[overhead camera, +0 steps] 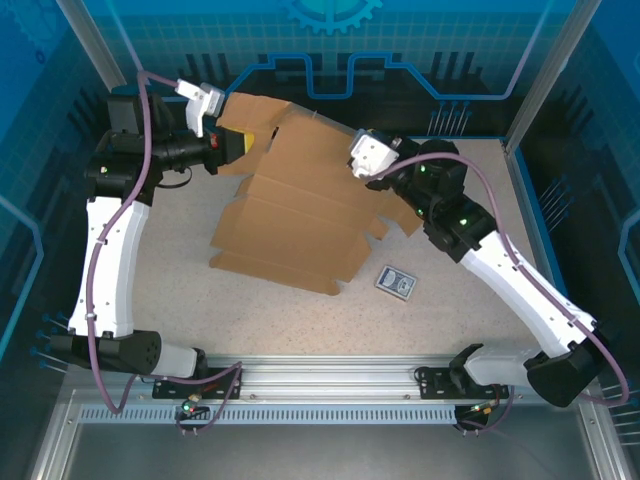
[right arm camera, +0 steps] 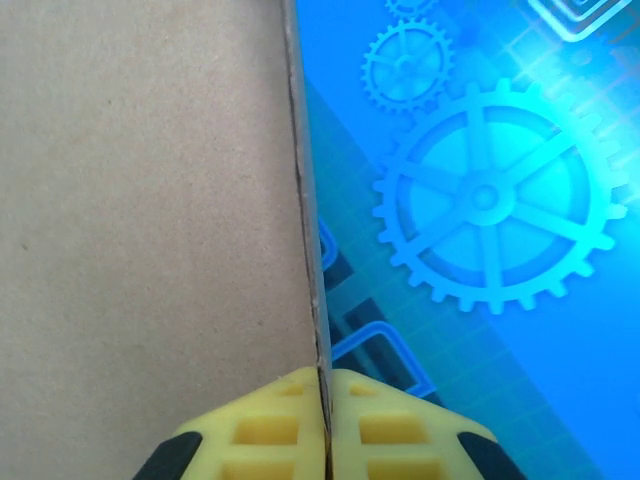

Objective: Fold the paper box

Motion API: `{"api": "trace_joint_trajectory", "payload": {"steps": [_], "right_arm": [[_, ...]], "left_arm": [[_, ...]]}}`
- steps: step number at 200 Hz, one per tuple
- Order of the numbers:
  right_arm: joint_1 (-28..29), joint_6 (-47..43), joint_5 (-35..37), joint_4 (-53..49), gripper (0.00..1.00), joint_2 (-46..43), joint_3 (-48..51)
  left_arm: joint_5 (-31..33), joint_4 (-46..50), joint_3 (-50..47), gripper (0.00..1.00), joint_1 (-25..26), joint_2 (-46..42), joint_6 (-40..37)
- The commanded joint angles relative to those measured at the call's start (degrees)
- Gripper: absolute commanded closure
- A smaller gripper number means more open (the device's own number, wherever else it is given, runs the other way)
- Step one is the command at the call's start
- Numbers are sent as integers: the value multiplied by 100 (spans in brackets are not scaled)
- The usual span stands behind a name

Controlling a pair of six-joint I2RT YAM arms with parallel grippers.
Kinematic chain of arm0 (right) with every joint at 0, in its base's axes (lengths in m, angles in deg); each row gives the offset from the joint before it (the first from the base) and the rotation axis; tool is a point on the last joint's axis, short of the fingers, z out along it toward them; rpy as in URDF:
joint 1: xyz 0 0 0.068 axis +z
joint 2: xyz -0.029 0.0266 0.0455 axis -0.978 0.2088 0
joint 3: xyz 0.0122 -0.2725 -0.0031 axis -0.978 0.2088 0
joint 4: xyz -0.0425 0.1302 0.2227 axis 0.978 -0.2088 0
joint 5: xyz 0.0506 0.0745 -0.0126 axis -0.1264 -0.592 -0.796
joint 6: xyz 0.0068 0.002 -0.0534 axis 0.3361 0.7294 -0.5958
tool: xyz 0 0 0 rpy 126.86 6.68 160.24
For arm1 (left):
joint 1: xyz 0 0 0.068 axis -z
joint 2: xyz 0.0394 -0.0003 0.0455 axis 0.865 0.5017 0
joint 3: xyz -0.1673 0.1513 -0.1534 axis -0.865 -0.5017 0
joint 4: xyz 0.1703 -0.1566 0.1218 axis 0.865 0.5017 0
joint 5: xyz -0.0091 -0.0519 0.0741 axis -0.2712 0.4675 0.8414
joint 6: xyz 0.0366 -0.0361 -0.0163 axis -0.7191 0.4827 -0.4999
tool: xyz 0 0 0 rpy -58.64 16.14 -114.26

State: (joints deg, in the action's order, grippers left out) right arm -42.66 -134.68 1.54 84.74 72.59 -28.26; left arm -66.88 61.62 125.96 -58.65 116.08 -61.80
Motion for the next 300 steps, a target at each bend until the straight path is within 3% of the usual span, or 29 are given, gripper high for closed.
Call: {"api": "trace_joint_trajectory", "payload": {"steps": [1, 84, 118, 156, 213, 259, 300], "right_arm": [[233, -704, 968, 669, 93, 72, 464], [536, -1680, 1840, 2827, 95, 410, 1537], [558, -1788, 1922, 2961, 95, 567, 1630], [438, -887, 1523, 1696, 95, 375, 1337], [-54, 627, 219, -703, 93, 176, 526], [-725, 1582, -1314, -1977, 94, 245, -202], [-975, 2017, -1635, -2529, 95, 401, -445]], "left_arm": [[-337, -576, 94, 100, 8, -25, 778], [-292, -582, -77, 100, 8, 144, 1098], [-176, -517, -77, 100, 0, 219, 1183], [-142, -540, -173, 100, 0, 238, 1163], [-183, -876, -456, 100, -5, 51, 957], [-87, -1041, -702, 100, 0, -25, 678], [-19, -1071, -843, 100, 0, 233, 765]]}}
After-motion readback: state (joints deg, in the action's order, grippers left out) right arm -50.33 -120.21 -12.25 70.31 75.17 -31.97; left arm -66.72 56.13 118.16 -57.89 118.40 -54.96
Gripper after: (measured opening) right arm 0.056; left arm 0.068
